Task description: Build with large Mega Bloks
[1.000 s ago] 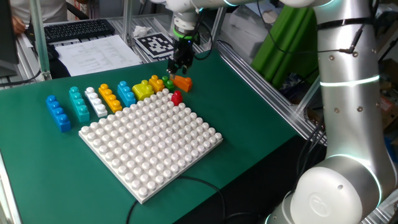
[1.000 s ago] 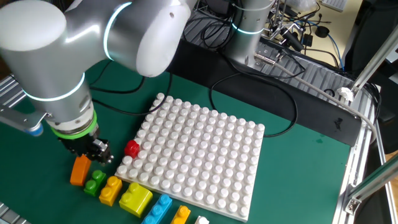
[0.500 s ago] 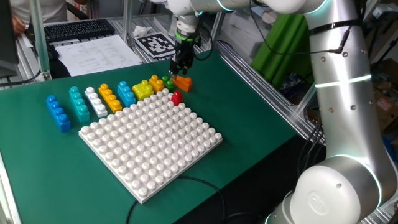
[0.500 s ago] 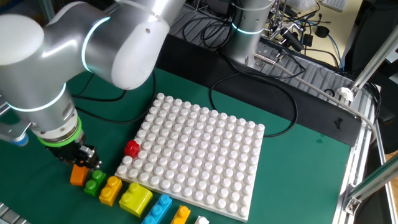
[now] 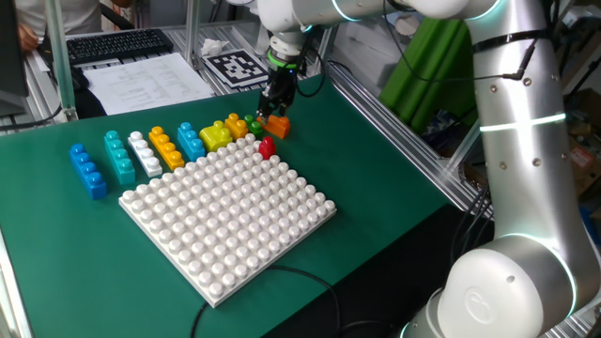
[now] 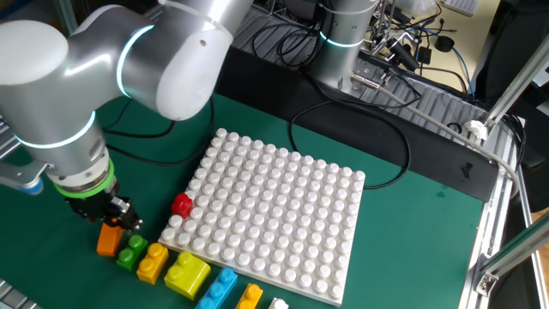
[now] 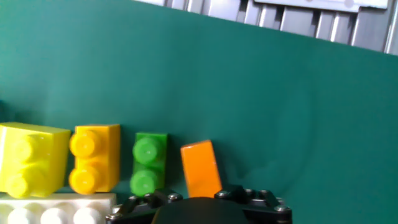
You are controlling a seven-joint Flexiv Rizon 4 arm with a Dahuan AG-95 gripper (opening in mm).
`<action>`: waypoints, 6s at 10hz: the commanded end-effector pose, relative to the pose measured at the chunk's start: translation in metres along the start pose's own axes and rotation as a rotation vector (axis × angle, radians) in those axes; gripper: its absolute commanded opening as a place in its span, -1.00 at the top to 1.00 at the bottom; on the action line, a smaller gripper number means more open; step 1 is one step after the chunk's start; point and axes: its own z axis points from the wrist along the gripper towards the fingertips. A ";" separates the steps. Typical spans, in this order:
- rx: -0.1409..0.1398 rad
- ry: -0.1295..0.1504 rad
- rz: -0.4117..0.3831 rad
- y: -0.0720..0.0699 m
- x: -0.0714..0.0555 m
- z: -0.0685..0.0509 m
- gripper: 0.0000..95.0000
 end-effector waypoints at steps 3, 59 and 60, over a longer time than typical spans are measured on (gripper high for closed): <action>-0.010 -0.001 0.000 -0.002 0.001 0.009 -0.60; 0.030 0.111 0.115 0.180 0.039 -0.013 1.00; 0.032 0.111 0.112 0.179 0.039 -0.012 1.00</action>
